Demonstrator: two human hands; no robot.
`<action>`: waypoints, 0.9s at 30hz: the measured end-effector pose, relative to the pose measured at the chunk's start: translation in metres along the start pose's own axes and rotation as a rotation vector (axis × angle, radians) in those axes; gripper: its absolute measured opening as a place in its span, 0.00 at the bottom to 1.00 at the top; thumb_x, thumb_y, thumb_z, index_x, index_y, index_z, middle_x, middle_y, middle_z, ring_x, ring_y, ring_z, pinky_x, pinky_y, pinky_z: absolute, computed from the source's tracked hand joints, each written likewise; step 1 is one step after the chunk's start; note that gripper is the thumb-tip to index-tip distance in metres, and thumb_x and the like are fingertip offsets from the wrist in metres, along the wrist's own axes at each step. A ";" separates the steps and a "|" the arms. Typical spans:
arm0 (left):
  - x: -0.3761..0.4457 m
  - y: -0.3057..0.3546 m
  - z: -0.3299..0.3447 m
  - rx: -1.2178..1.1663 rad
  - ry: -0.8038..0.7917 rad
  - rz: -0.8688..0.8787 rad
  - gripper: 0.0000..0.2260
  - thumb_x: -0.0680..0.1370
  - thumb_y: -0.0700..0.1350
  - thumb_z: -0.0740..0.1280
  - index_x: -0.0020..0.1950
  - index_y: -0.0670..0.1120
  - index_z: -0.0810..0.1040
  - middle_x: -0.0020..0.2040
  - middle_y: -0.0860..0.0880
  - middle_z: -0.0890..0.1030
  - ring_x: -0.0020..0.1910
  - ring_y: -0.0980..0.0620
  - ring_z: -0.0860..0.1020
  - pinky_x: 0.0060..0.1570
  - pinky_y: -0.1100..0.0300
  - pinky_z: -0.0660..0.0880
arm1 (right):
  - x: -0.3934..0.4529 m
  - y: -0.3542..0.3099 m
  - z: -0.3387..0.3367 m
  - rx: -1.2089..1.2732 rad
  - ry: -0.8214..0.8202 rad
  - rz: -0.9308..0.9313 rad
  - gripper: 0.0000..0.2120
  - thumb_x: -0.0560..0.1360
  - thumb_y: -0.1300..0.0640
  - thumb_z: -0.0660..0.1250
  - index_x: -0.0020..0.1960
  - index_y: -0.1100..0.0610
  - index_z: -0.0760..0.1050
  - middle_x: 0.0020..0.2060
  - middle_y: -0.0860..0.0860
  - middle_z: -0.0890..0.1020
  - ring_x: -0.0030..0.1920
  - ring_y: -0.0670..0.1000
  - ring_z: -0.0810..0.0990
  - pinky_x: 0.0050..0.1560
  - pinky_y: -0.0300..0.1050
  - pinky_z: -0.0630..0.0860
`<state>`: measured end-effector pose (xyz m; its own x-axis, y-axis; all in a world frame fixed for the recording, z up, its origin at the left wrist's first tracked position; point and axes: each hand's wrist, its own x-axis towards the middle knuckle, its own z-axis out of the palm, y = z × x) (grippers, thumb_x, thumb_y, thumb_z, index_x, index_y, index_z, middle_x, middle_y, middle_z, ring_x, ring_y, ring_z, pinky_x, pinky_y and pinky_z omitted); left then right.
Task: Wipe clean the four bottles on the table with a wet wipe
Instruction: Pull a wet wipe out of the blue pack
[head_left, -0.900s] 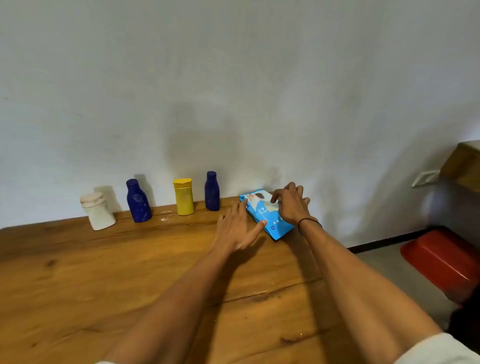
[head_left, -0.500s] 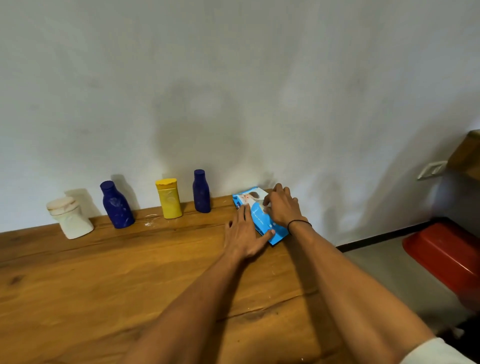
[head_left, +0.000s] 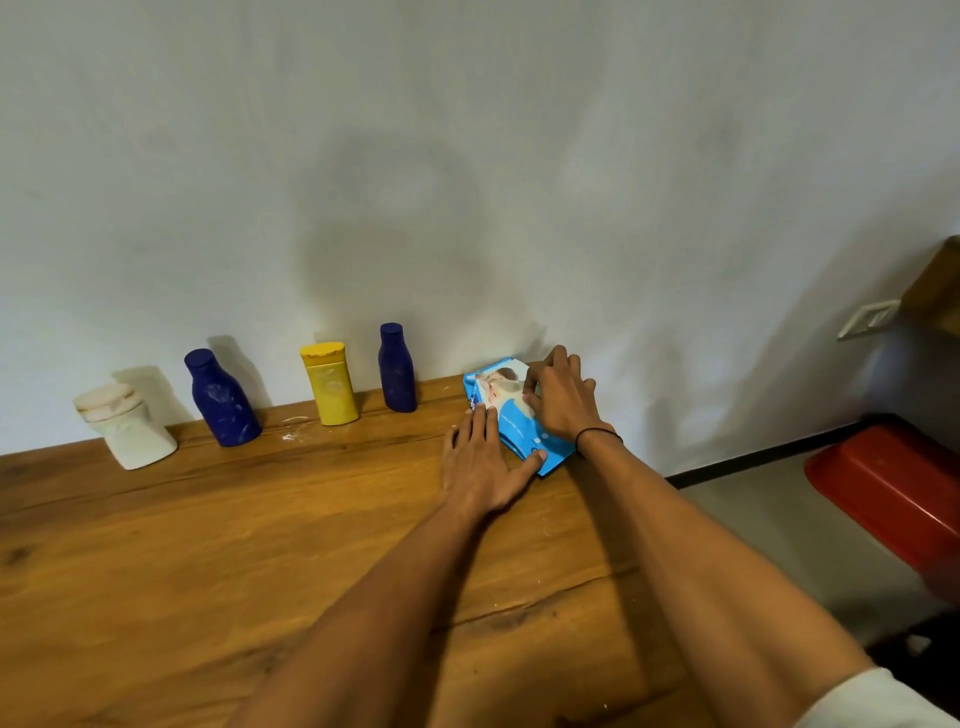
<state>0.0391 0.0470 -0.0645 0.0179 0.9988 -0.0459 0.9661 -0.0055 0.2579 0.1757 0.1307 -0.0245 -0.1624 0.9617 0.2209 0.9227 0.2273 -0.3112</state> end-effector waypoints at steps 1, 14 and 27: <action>-0.001 0.000 0.000 0.006 0.002 -0.001 0.49 0.77 0.78 0.47 0.86 0.46 0.47 0.87 0.46 0.48 0.85 0.46 0.47 0.83 0.44 0.47 | 0.000 0.001 -0.002 0.000 -0.005 -0.007 0.05 0.83 0.53 0.66 0.55 0.53 0.78 0.59 0.54 0.71 0.60 0.56 0.70 0.57 0.58 0.73; 0.001 -0.001 -0.001 0.056 -0.027 0.004 0.51 0.75 0.80 0.45 0.86 0.46 0.48 0.86 0.45 0.50 0.85 0.44 0.48 0.83 0.42 0.49 | 0.013 0.000 -0.044 0.333 0.181 -0.086 0.05 0.82 0.56 0.65 0.53 0.58 0.75 0.52 0.54 0.72 0.52 0.52 0.73 0.49 0.43 0.75; -0.002 0.000 -0.012 -0.115 -0.042 -0.002 0.51 0.76 0.78 0.53 0.86 0.46 0.43 0.87 0.46 0.45 0.85 0.46 0.45 0.83 0.42 0.46 | 0.015 -0.009 -0.087 0.886 0.191 0.147 0.07 0.80 0.60 0.64 0.43 0.59 0.74 0.39 0.53 0.76 0.42 0.50 0.74 0.42 0.46 0.72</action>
<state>0.0364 0.0459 -0.0531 0.0294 0.9959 -0.0859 0.9305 0.0042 0.3663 0.1955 0.1296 0.0619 0.0684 0.9664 0.2476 0.3118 0.2151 -0.9255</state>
